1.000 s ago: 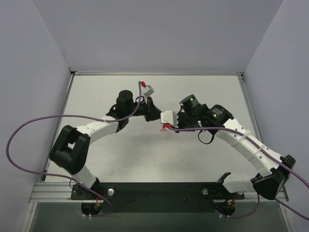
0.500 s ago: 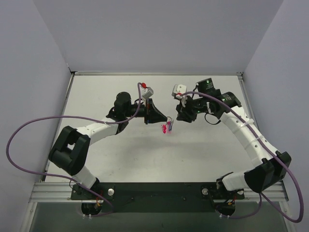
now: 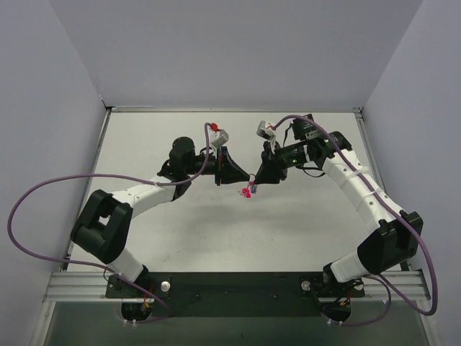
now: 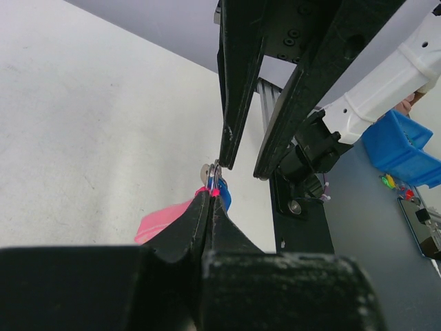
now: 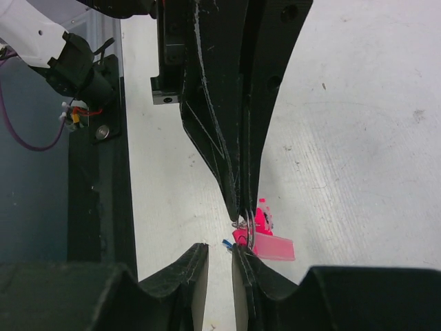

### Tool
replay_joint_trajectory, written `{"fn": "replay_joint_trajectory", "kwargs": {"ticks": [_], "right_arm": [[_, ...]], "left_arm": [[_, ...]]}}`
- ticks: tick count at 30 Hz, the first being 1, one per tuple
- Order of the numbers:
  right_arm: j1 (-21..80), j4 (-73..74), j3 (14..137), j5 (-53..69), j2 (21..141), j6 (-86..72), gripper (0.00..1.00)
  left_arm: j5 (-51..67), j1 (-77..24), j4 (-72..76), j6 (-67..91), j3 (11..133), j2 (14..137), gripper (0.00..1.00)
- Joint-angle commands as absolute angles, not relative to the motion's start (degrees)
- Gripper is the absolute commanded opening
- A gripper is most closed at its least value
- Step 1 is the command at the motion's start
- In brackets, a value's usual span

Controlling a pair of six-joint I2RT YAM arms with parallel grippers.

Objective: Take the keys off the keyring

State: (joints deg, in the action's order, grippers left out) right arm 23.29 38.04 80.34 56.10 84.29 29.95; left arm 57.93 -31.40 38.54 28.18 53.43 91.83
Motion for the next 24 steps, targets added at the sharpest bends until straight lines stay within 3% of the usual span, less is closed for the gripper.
{"fn": "replay_joint_trajectory", "kwargs": {"ticks": [1, 6, 24], "right_arm": [[21.63, 37.27, 81.65, 60.82, 84.99, 29.01, 0.21], [21.44, 37.18, 81.12, 61.7, 85.69, 28.65, 0.15], [20.66, 34.54, 78.58, 58.8, 86.66, 29.45, 0.29]], "left_arm": [[59.41, -31.64, 41.84, 27.6, 53.79, 89.65, 0.0], [59.5, -31.64, 42.01, 27.77, 53.79, 89.56, 0.0], [60.56, -31.55, 44.12, 29.62, 53.7, 89.47, 0.0]]}}
